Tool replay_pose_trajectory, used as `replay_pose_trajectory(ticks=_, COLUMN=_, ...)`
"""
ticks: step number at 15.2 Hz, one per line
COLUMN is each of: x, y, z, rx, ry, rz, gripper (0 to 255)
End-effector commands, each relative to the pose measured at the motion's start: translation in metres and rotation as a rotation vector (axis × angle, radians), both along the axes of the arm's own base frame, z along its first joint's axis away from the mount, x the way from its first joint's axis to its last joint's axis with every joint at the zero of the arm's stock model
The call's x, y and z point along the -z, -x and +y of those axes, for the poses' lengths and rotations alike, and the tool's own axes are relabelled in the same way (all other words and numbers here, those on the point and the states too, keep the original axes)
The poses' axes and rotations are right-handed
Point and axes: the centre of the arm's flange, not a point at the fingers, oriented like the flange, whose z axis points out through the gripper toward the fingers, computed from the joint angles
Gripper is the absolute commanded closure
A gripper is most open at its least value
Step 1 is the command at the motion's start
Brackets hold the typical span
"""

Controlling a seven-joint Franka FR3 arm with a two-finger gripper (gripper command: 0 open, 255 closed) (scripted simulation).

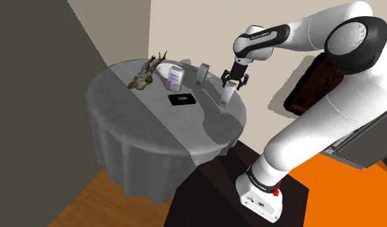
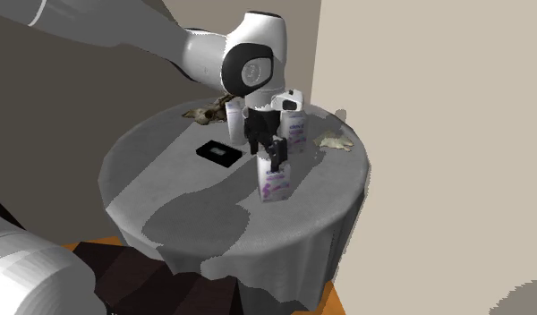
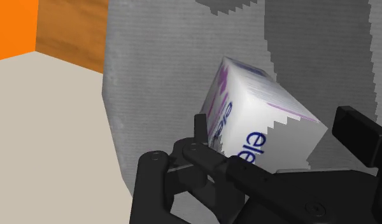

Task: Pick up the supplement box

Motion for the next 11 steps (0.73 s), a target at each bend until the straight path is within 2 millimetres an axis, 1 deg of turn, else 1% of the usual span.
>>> replay_pose_trajectory(ticks=1, x=0.0058, y=0.0006, z=0.0001, rx=0.0, ry=0.0, rz=0.0, gripper=0)
replay_pose_trajectory(ticks=2, x=0.0058, y=0.0005, z=0.0001, rx=0.0, ry=0.0, rz=0.0, gripper=0)
replay_pose_trajectory(ticks=3, x=0.0057, y=0.0007, z=0.0, rx=0.0, ry=0.0, rz=0.0, gripper=255)
replay_pose_trajectory(ticks=11, x=0.0053, y=0.0008, z=-0.0001, rx=0.0, ry=0.0, rz=0.0, gripper=255)
